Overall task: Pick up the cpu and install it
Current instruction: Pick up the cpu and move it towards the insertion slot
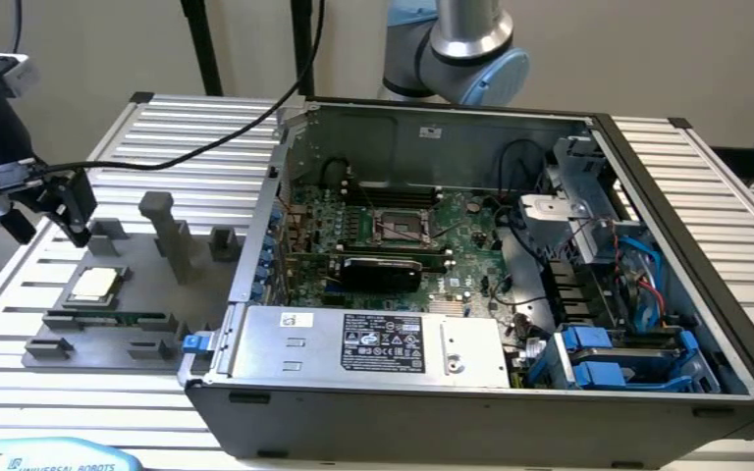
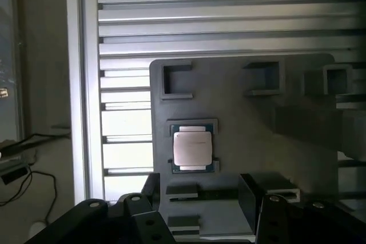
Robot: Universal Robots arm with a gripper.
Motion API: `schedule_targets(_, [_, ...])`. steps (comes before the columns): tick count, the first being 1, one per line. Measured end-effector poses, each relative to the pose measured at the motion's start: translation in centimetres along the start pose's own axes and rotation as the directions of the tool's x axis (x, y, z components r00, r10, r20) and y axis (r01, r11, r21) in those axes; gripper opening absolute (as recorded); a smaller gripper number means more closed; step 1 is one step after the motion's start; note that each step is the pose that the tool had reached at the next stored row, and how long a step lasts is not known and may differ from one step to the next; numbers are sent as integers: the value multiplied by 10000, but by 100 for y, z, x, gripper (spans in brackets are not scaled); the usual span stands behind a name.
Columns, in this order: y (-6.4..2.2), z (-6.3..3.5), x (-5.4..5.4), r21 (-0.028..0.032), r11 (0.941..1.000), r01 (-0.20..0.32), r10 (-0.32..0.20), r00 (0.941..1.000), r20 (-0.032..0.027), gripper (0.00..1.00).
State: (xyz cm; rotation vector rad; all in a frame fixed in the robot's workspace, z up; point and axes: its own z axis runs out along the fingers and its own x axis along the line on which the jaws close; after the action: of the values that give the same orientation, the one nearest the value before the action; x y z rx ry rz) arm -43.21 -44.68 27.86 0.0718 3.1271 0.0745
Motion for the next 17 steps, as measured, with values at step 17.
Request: schedule_targets(17, [-59, 309, -106, 1, 10000, 1, -1, 10000, 0, 66])
